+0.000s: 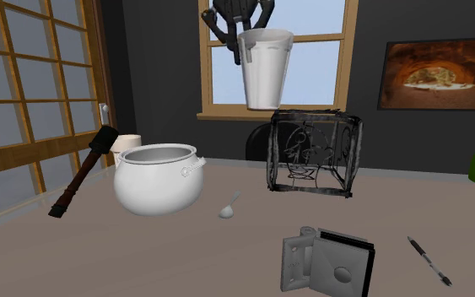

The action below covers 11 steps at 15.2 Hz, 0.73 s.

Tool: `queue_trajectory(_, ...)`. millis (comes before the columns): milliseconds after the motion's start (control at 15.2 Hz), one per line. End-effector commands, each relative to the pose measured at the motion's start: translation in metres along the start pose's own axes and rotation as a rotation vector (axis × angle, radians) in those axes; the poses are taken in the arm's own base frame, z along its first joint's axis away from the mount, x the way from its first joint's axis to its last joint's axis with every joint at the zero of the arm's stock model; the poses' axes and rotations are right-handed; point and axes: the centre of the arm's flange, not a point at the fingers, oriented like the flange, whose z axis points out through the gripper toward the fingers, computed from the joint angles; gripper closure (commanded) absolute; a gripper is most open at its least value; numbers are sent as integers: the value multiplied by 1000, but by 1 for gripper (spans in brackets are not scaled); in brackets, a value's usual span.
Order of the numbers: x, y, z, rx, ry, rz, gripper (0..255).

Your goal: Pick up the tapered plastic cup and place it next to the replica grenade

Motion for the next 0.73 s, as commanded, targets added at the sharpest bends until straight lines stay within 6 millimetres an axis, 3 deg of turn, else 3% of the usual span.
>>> queue_trajectory(0,-7,-27,-3,-1,0,1,255)
queue_trajectory(660,-32,-155,-20,-1,0,1,255)
